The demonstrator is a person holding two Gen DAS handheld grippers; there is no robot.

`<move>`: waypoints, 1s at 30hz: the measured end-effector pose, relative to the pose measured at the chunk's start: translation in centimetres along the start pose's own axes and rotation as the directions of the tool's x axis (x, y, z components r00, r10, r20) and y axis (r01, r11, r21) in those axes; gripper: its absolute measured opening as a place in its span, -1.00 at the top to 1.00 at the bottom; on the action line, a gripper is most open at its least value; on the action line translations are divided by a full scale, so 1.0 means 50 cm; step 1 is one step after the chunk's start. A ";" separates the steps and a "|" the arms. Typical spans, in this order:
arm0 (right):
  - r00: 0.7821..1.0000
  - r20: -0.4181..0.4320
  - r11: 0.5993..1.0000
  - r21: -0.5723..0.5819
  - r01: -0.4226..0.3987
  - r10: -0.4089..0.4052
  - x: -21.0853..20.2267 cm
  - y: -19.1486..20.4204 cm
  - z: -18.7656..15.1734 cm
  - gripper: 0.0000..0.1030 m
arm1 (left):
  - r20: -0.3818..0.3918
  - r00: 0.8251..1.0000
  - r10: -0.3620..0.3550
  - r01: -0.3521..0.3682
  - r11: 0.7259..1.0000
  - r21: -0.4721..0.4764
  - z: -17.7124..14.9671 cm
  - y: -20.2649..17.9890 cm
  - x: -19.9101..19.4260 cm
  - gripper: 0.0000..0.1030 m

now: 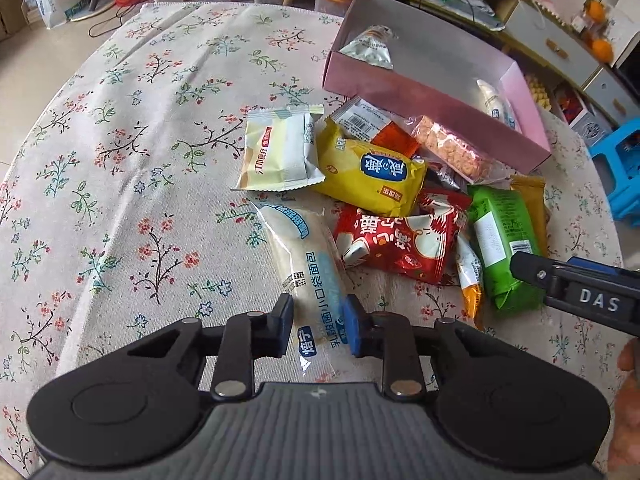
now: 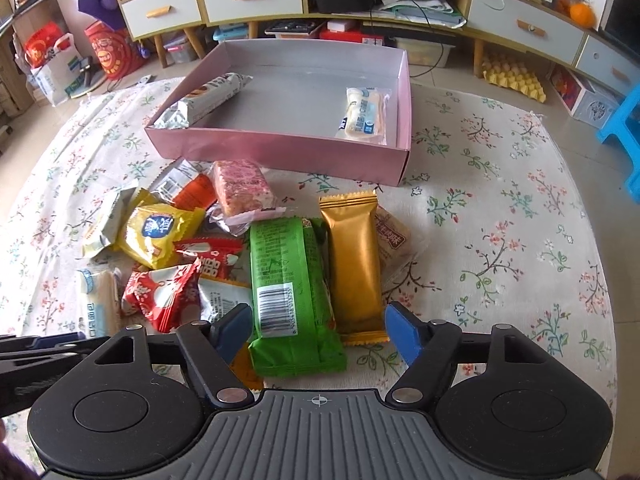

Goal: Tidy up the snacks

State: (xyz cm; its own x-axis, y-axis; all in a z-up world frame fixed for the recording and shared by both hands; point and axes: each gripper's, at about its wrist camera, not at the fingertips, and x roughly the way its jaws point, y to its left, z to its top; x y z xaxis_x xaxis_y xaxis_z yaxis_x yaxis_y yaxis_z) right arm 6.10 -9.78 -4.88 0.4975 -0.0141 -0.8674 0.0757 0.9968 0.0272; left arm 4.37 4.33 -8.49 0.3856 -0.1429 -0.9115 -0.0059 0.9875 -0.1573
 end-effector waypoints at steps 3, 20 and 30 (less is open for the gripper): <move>1.000 -0.002 1.000 -0.009 0.003 -0.003 0.008 0.006 0.001 -0.42 | 0.006 1.000 -0.008 0.008 1.000 -0.008 0.004 0.005 -0.003 0.58; 0.997 -0.047 0.998 0.034 -0.062 0.063 0.015 0.008 -0.010 0.24 | 0.024 0.999 -0.034 0.034 0.999 0.004 0.008 0.009 -0.014 0.77; 0.987 -0.057 0.970 0.203 -0.133 0.147 -0.012 -0.039 -0.023 0.24 | 0.043 0.995 -0.086 0.086 0.996 0.000 0.012 0.017 -0.031 0.81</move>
State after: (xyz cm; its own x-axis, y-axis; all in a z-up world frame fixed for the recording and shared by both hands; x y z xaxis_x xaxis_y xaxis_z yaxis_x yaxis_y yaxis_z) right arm 4.67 -11.61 -5.00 0.4532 0.1371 -0.8808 0.1824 0.9529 0.2422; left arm 4.31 5.43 -7.01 0.4238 -0.2240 -0.8776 0.0273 0.9717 -0.2348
